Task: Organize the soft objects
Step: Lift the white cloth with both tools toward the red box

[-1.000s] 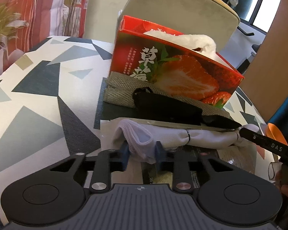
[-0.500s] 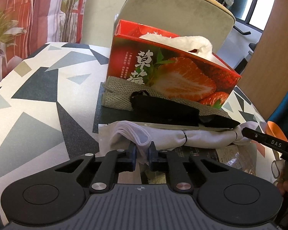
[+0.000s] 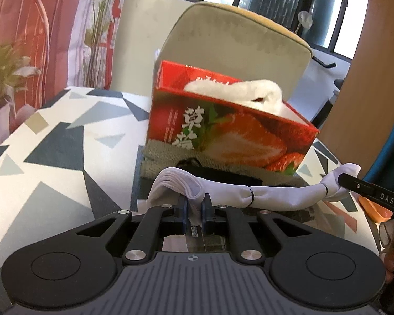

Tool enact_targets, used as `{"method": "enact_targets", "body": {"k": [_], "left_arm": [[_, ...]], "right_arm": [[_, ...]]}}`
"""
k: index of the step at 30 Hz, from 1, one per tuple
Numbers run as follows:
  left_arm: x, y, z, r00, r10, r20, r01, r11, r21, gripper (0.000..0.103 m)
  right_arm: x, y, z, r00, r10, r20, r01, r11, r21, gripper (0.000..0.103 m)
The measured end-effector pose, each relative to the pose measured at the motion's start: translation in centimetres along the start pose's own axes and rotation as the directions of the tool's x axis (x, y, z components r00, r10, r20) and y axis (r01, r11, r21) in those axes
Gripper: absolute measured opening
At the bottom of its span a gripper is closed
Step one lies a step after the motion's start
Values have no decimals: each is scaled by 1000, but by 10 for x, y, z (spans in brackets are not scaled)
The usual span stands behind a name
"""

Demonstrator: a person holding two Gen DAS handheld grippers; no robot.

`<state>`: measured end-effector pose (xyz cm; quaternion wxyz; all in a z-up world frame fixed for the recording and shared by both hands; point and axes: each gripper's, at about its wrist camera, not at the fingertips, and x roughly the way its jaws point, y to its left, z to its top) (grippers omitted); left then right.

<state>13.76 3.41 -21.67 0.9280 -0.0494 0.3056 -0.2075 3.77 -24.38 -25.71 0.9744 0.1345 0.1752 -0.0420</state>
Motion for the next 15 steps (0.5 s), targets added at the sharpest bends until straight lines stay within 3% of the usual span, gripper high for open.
{"method": "enact_targets", "body": {"k": [8, 15], "left_arm": [[-11, 1, 11, 999, 1, 47, -1, 1000, -1, 11], [-26, -1, 54, 992, -12, 123, 7, 999, 38, 11]], "right_arm": [[-5, 7, 11, 999, 25, 31, -24, 1000, -19, 6], [-3, 19, 49, 995, 69, 74, -65, 996, -64, 6]]}}
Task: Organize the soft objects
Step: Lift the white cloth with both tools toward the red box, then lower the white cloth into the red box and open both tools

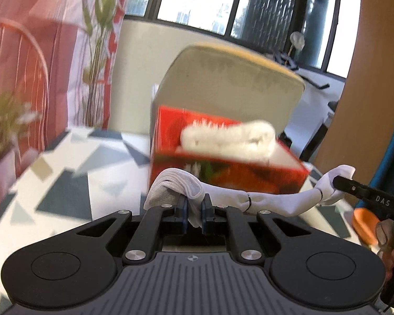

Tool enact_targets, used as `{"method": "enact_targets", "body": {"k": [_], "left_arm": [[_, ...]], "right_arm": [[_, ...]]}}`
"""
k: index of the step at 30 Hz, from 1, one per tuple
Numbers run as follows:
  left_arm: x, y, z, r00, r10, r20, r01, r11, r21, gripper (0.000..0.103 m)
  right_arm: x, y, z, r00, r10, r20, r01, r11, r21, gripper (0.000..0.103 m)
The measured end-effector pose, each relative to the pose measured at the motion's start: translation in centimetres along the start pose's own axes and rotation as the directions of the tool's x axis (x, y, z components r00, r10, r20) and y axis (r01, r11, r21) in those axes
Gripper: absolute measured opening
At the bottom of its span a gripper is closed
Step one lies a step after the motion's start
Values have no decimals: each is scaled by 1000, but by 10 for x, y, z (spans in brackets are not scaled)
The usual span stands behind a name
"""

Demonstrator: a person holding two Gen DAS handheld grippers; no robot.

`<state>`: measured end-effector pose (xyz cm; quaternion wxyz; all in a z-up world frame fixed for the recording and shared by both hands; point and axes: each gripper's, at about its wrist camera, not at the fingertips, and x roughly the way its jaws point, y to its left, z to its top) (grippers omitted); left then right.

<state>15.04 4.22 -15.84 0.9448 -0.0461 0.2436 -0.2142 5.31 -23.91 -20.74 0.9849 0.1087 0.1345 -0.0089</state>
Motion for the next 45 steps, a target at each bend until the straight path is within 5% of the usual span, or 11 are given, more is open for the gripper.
{"method": "enact_targets", "body": {"k": [8, 14, 26, 36, 45], "left_arm": [[32, -8, 71, 997, 13, 73, -19, 996, 86, 11], [94, -22, 93, 999, 43, -1, -42, 988, 147, 11], [167, -32, 74, 983, 61, -174, -19, 972, 235, 11], [192, -25, 68, 952, 39, -303, 29, 975, 218, 11], [197, -23, 70, 942, 29, -335, 41, 979, 202, 11]], "right_arm": [[47, 3, 69, 999, 27, 35, -25, 998, -64, 6], [104, 4, 97, 999, -29, 18, 31, 991, -134, 6], [177, 11, 71, 989, -93, -119, 61, 967, -246, 6], [193, 2, 54, 972, -79, -223, 33, 979, -200, 6], [199, -3, 49, 955, -76, -288, 36, 989, -140, 6]]}}
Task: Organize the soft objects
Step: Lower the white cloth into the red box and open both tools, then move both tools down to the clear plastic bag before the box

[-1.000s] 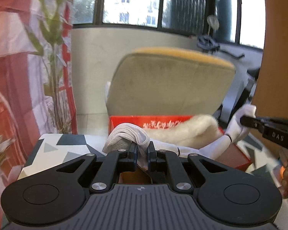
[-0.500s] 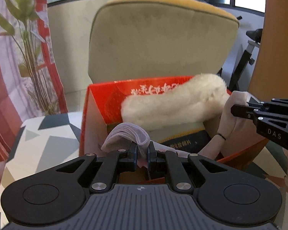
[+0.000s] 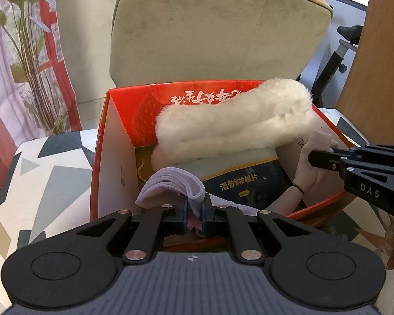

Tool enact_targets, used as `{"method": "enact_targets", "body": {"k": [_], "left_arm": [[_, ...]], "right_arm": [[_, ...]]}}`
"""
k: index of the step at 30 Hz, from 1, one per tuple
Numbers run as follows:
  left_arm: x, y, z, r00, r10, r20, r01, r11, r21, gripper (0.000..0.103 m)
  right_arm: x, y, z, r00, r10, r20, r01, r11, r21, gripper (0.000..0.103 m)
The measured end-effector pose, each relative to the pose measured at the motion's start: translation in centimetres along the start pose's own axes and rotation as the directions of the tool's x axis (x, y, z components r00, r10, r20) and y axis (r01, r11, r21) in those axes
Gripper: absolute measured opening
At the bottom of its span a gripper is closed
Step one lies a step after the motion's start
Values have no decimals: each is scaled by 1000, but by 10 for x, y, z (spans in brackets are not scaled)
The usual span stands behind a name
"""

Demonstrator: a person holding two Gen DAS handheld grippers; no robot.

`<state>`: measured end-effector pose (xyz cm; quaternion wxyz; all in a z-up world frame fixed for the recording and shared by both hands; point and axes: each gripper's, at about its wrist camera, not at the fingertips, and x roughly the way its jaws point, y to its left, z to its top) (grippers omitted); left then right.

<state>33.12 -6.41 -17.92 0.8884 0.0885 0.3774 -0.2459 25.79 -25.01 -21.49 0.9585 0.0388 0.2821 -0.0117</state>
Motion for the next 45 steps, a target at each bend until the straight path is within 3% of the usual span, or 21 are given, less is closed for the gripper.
{"method": "enact_targets", "body": {"k": [4, 6, 7, 8, 10, 13, 16, 22, 24, 25, 27, 37, 45], "left_arm": [[-5, -2, -1, 1000, -5, 23, 5, 1000, 27, 15], [-9, -4, -1, 1000, -2, 29, 1, 999, 35, 30], [-11, -4, -1, 999, -2, 39, 0, 999, 36, 47], [-15, -5, -1, 999, -1, 53, -1, 999, 37, 62], [-23, -7, -1, 996, 12, 87, -16, 999, 43, 69], [-34, -8, 0, 992, 29, 121, -35, 999, 42, 72], [-48, -9, -2, 985, 52, 164, -59, 998, 35, 82], [-80, -11, -13, 971, 65, 232, -70, 997, 13, 94], [-90, -12, -20, 967, 62, 248, -64, 998, 0, 99], [-94, -11, -23, 965, 59, 255, -60, 998, -5, 101], [-103, -12, -32, 962, 58, 266, -55, 998, -17, 103], [-124, -10, -90, 967, 72, 246, -61, 997, -50, 103], [-120, -8, -138, 982, 64, 180, -47, 994, -98, 103]], "right_arm": [[-1, -3, -1, 1000, -8, -10, 9, 1000, 14, 6], [-2, -3, -2, 1000, -22, -21, 23, 1000, 13, 8], [-2, -4, -2, 999, -27, -21, 28, 1000, 12, 9], [-4, -5, -2, 999, -34, -16, 34, 999, 8, 13], [-10, -4, 0, 998, -62, 10, 62, 998, -6, 20], [-21, -3, 2, 994, -93, 55, 94, 995, -19, 33], [-33, -3, 4, 988, -117, 97, 120, 992, -26, 47], [-61, -5, -1, 985, -83, 152, 86, 996, -17, 74], [-70, -6, -5, 984, -72, 163, 75, 997, -15, 93], [-75, -6, -8, 983, -66, 169, 70, 997, -14, 97], [-84, -4, -15, 982, -56, 181, 60, 998, -14, 102], [-117, 6, -57, 986, -5, 167, -3, 999, 47, 102], [-134, 18, -115, 992, 9, 124, -14, 999, 41, 102]]}}
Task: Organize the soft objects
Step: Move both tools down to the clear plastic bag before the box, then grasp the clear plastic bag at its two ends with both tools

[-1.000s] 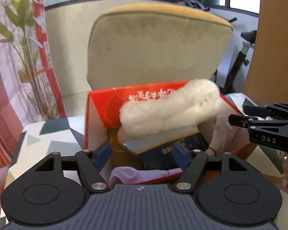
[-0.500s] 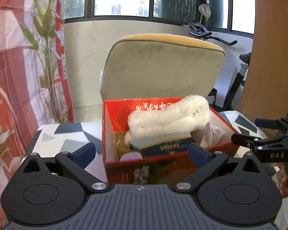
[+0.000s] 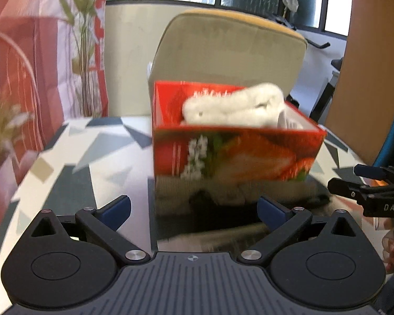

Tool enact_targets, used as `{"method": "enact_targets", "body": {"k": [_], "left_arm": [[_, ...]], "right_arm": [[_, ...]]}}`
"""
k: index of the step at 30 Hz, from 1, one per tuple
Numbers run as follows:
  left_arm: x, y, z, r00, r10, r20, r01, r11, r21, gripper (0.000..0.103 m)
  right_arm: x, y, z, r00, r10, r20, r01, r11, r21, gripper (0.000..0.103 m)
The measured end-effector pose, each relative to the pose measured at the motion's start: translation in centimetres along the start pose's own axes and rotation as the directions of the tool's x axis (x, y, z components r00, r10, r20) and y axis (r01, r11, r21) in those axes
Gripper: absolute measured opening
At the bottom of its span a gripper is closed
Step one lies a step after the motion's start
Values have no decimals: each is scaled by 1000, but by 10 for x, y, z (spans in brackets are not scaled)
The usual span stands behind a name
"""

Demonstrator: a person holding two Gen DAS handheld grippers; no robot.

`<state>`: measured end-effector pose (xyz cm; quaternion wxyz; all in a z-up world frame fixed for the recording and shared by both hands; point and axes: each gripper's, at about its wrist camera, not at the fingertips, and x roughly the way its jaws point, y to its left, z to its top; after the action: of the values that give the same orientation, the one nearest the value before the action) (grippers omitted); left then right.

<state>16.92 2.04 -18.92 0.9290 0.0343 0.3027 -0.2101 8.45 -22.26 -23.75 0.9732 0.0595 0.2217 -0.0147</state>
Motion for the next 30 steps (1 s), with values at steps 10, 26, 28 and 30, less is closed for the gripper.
{"method": "enact_targets", "body": {"k": [10, 26, 28, 30], "left_arm": [[18, -3, -39, 995, -11, -103, 9, 1000, -17, 103], [43, 5, -64, 975, -52, -217, 32, 995, -97, 103], [46, 8, -66, 973, -64, -224, 37, 992, -122, 103], [47, 11, -67, 972, -73, -222, 41, 988, -146, 103]], "right_arm": [[7, 3, -46, 993, 14, -114, -7, 998, 57, 102], [27, -2, -74, 977, 62, -202, -44, 995, 91, 102], [28, -1, -75, 977, 71, -203, -53, 994, 91, 102], [29, -2, -75, 976, 76, -202, -58, 994, 96, 102]]}}
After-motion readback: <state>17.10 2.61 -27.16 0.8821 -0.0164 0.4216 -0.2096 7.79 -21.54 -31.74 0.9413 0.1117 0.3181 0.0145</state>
